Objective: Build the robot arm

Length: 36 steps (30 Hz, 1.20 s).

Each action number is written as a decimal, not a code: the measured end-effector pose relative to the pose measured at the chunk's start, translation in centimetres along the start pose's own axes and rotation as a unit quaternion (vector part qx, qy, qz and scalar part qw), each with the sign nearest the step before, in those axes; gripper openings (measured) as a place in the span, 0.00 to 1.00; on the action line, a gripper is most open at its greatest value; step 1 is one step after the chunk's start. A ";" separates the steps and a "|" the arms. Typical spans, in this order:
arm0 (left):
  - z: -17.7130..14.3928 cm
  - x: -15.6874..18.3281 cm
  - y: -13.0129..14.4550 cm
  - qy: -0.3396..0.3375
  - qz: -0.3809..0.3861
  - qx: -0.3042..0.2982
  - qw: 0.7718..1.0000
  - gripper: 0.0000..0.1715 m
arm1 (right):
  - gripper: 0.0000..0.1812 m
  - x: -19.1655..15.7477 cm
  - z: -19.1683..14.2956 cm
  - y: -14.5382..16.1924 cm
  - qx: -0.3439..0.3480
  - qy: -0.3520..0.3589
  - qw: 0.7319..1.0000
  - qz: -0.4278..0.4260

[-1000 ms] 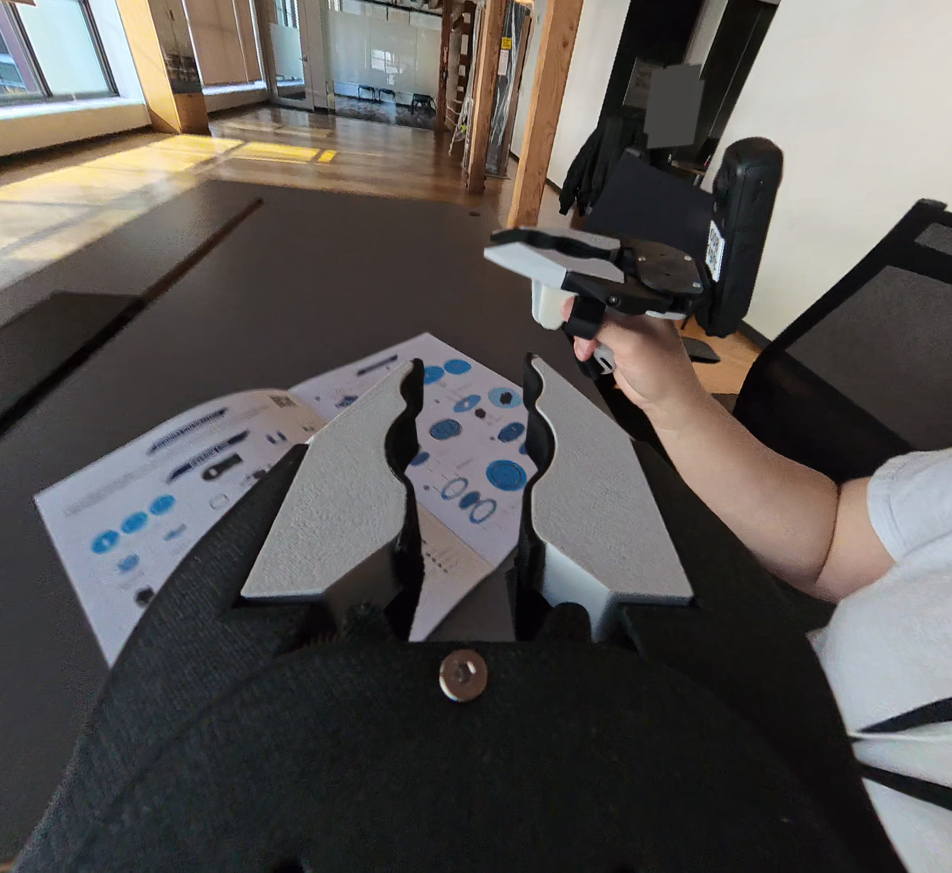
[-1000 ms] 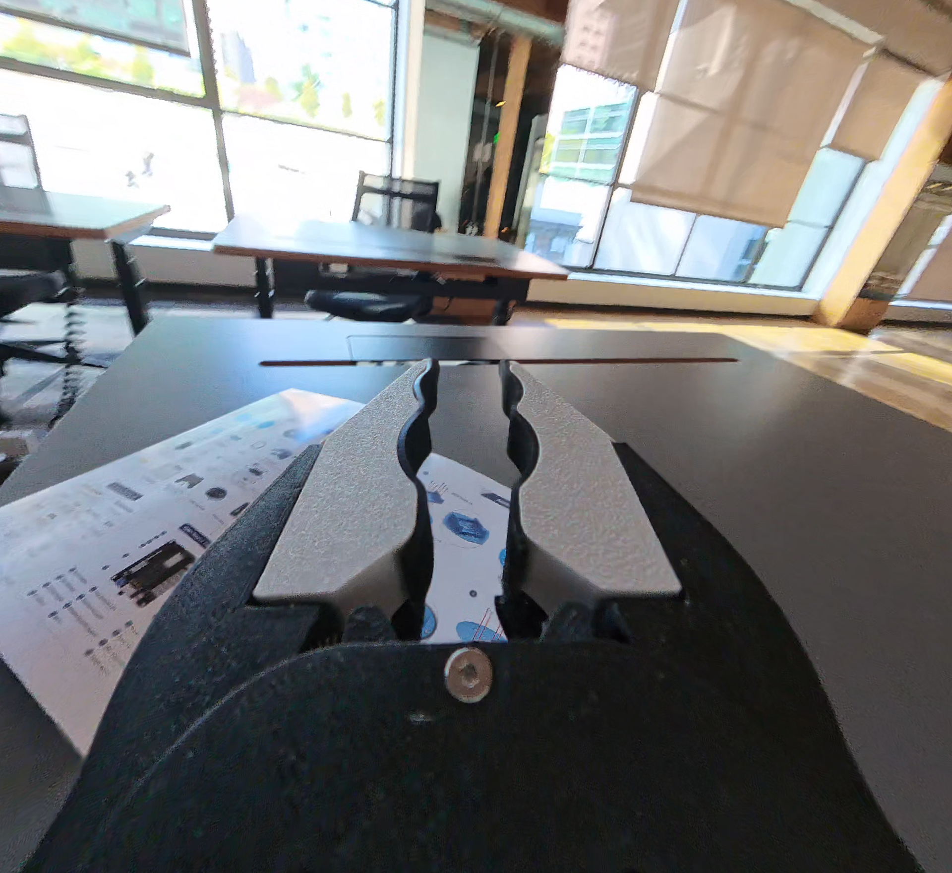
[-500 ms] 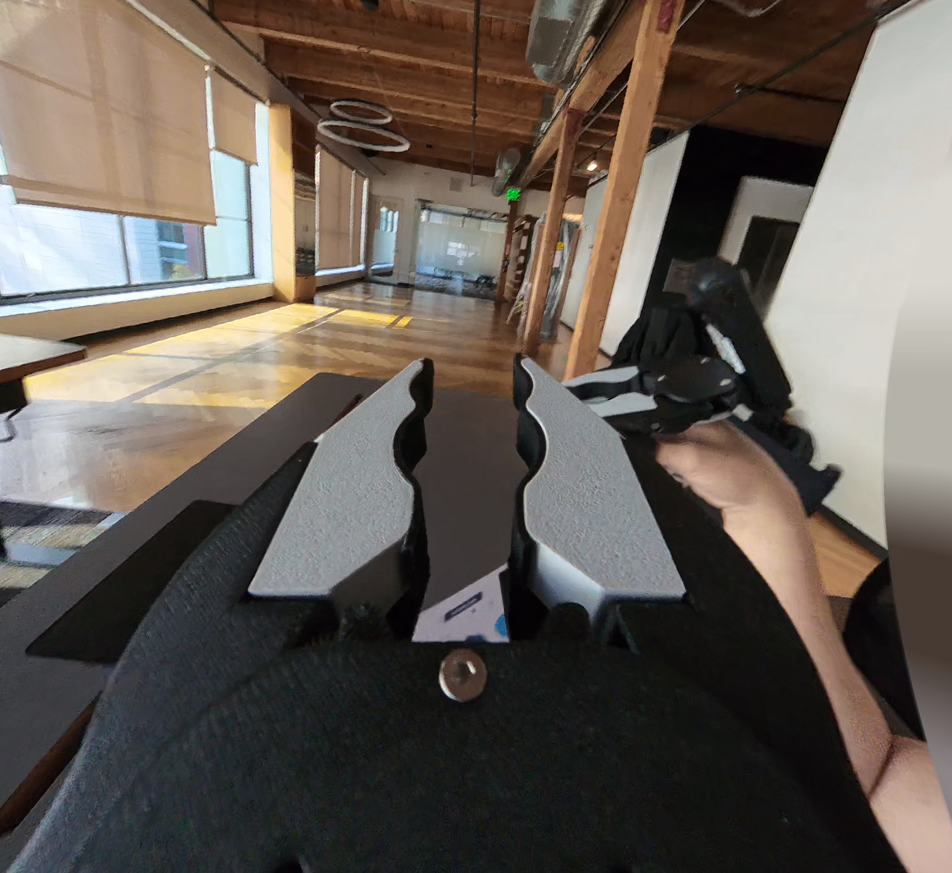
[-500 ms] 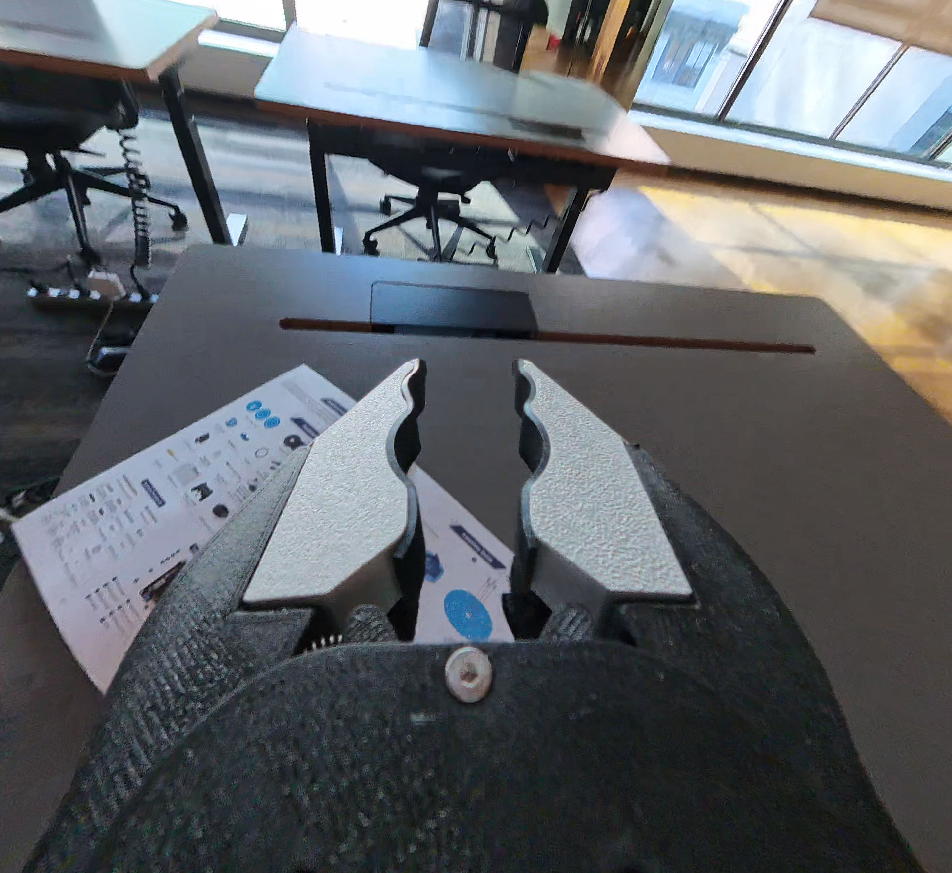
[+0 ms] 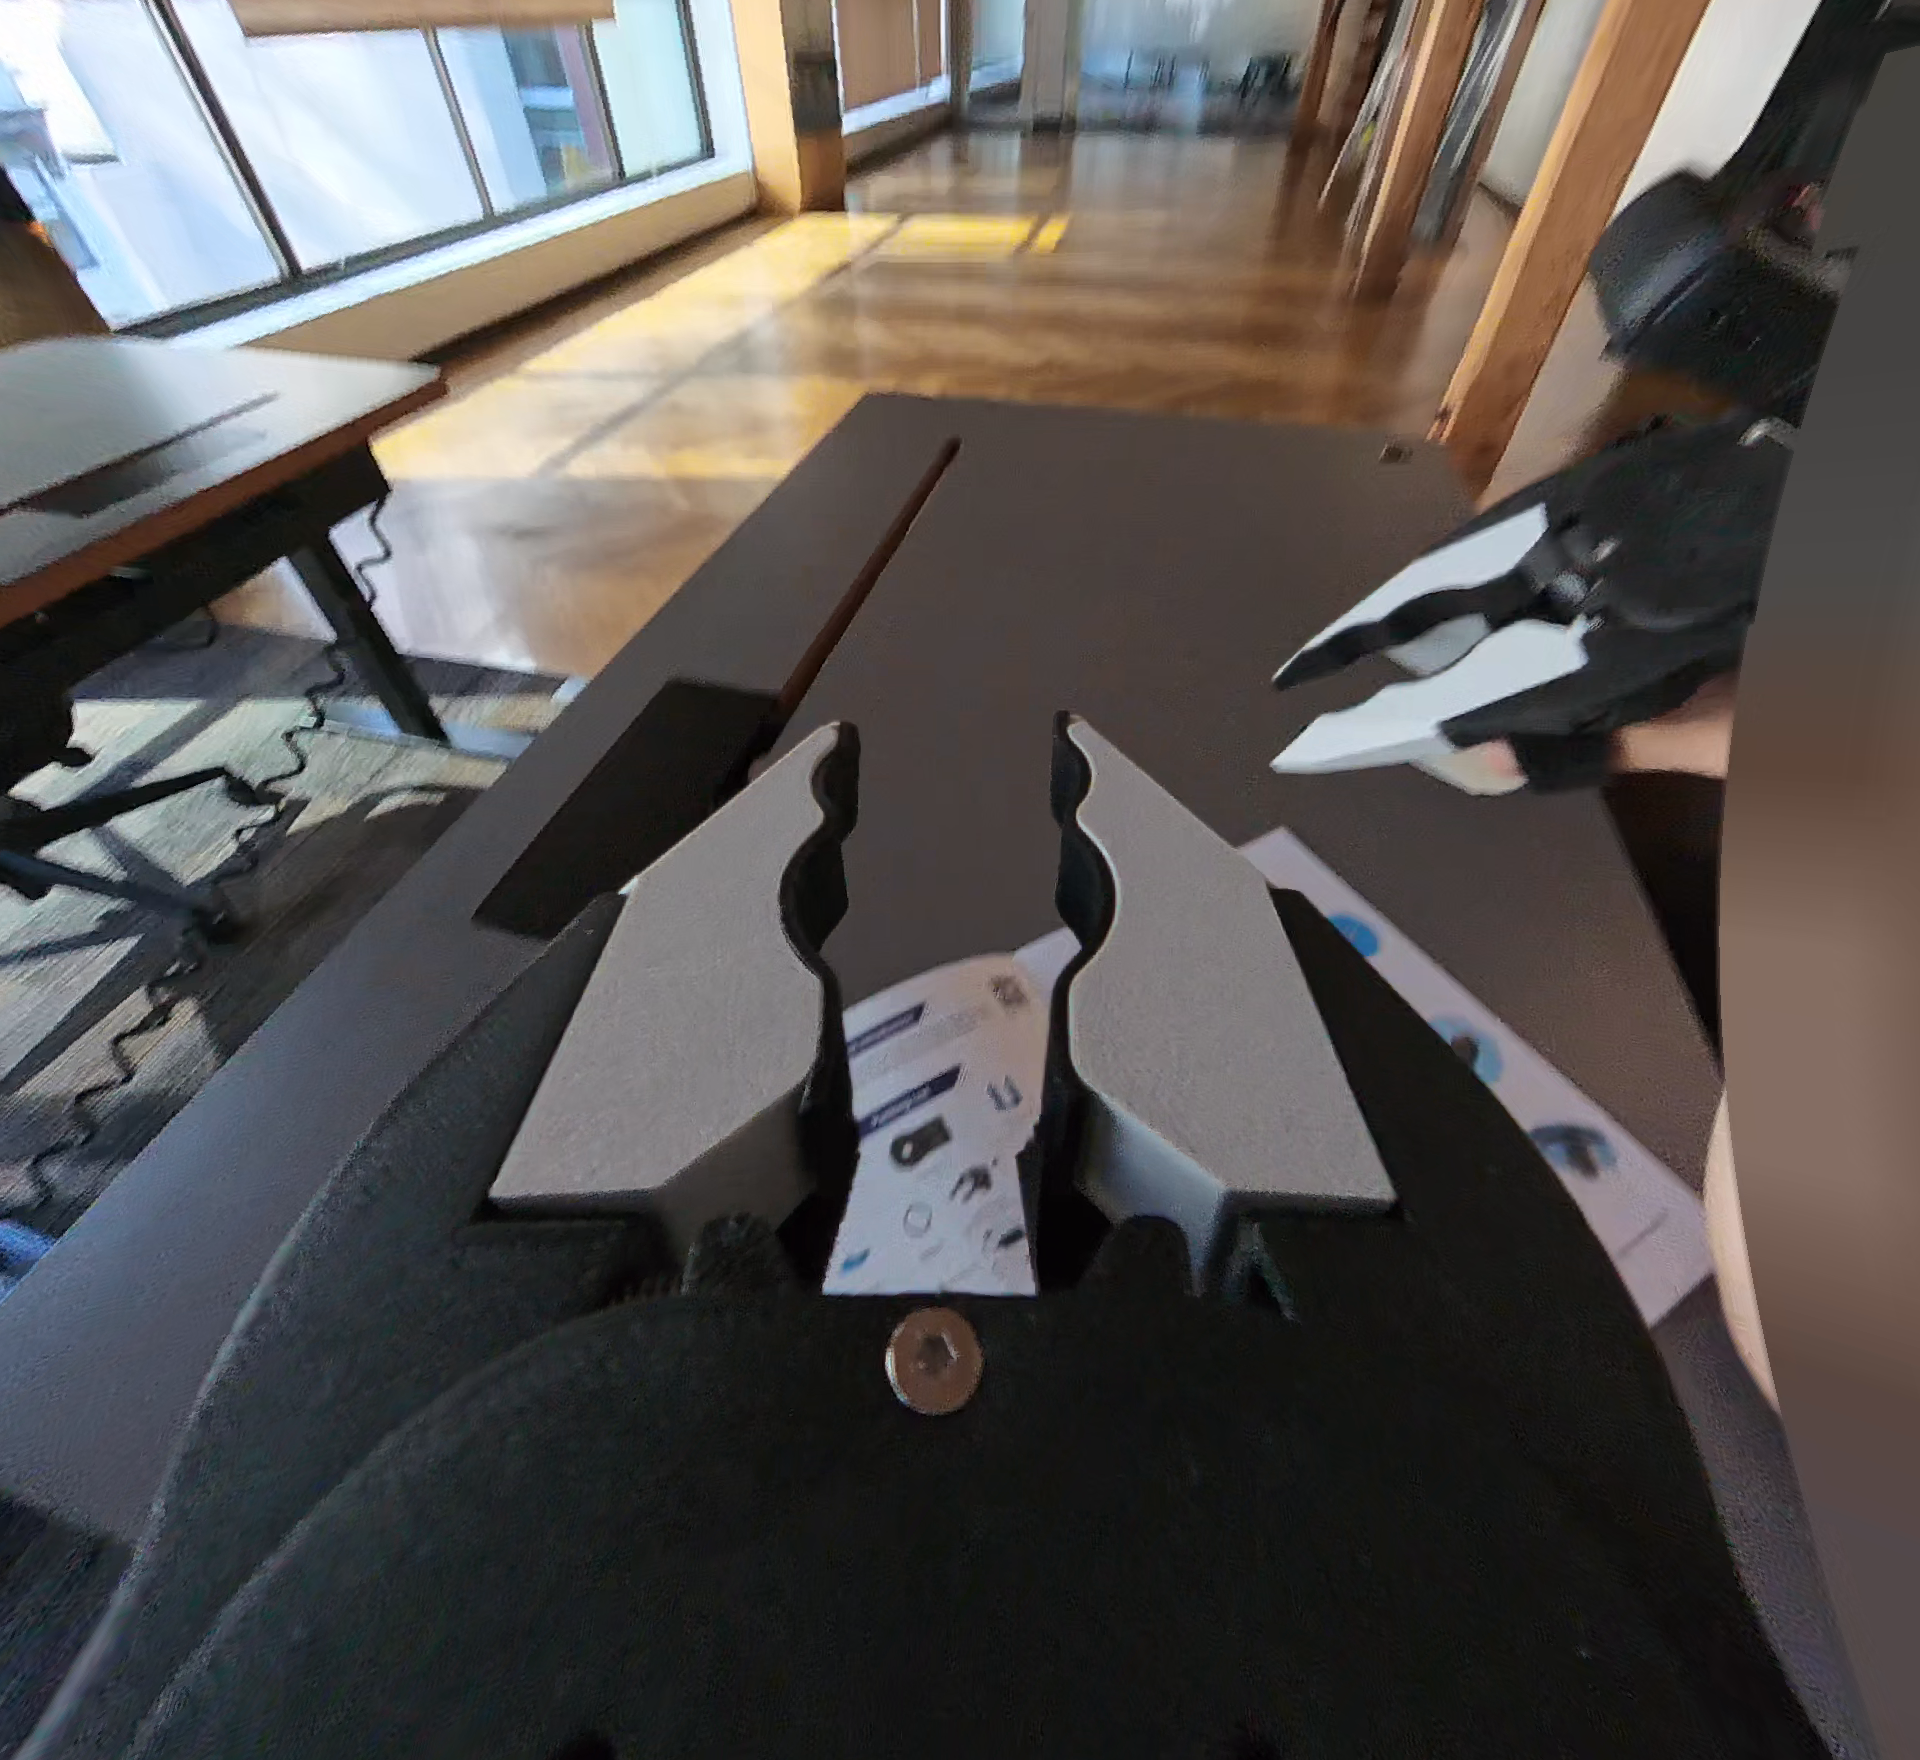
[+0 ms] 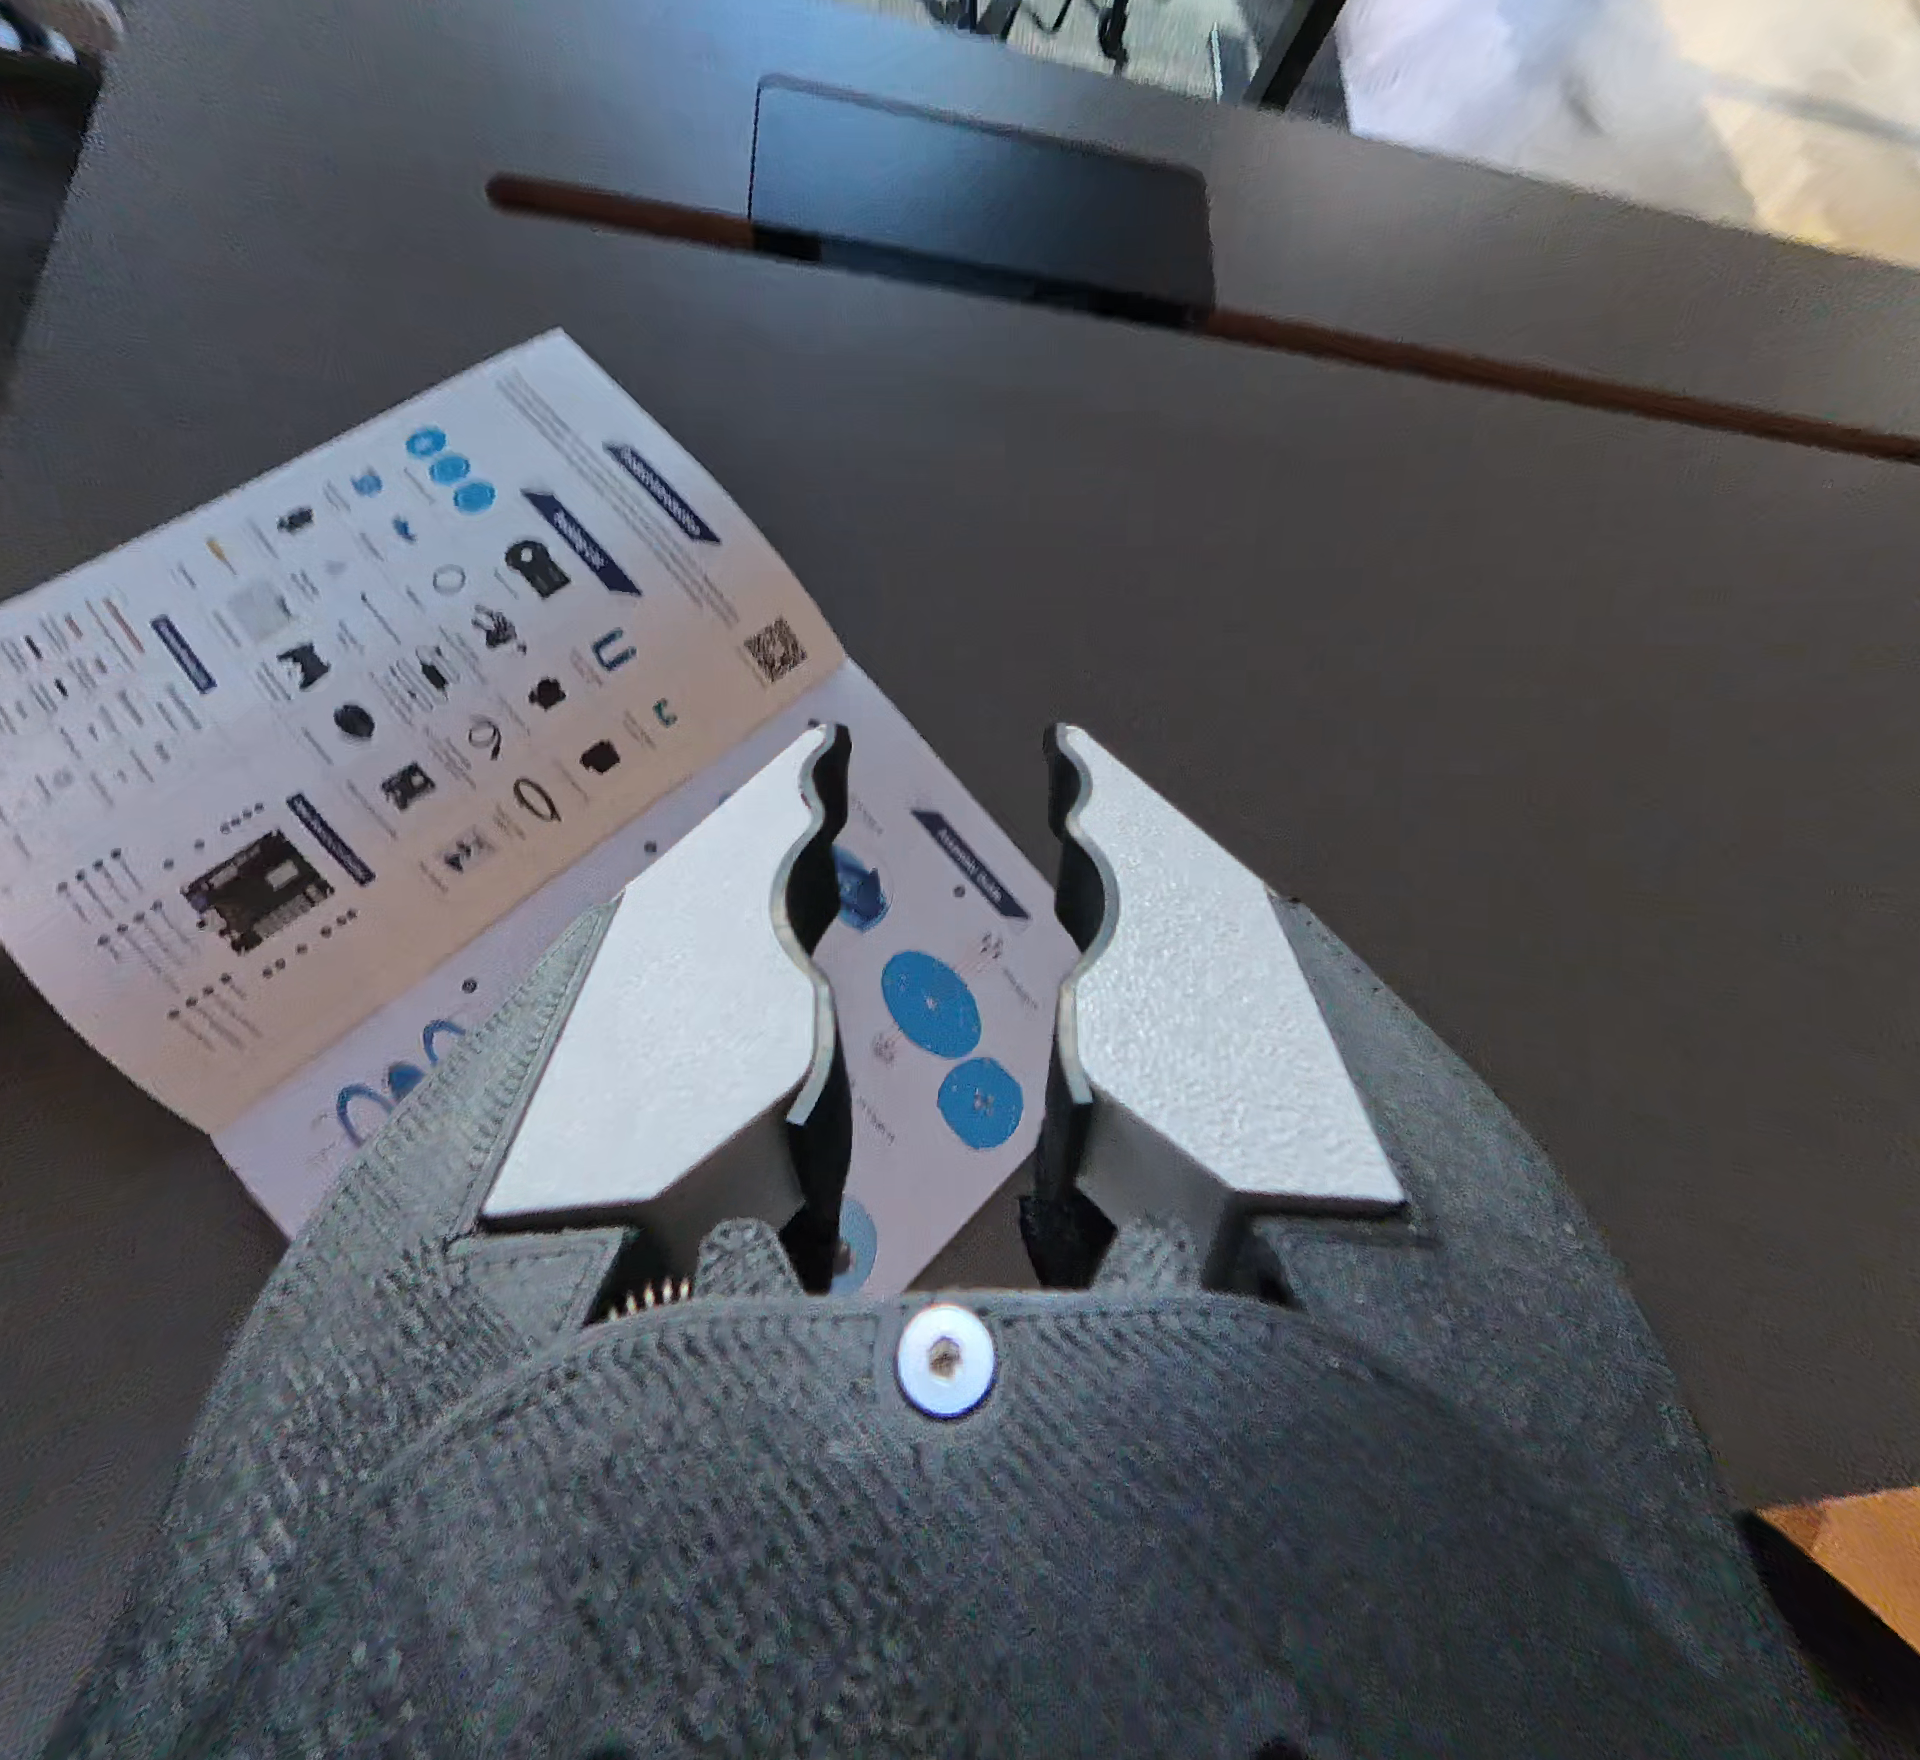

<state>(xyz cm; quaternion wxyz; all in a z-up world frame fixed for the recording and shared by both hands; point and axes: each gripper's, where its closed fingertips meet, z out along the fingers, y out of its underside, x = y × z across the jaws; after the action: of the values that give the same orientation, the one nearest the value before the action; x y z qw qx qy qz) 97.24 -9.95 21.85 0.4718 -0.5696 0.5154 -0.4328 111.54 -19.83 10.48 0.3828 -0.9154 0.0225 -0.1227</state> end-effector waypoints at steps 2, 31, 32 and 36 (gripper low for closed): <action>0.4 -0.7 2.7 -0.010 0.011 -0.071 0.997 0.19 | 0.20 -1.1 0.4 1.5 -0.041 -0.034 0.999 -0.008; -3.5 -5.5 4.8 -0.063 -0.054 -0.080 0.993 0.19 | 0.20 -3.8 3.5 2.9 -0.133 -0.075 0.986 -0.069; -3.6 -5.5 4.7 -0.064 -0.054 -0.077 0.993 0.19 | 0.20 -4.0 3.5 2.8 -0.134 -0.077 0.985 -0.073; -4.0 -5.5 4.0 -0.064 -0.057 -0.057 0.995 0.19 | 0.20 -4.3 3.7 2.6 -0.135 -0.075 0.985 -0.083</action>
<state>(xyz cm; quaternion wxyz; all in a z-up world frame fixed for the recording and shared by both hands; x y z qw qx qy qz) 92.08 -4.88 18.55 0.4451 -0.6503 0.4751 -0.3914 108.45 -18.49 5.24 0.2451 -0.9639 -0.0658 -0.0811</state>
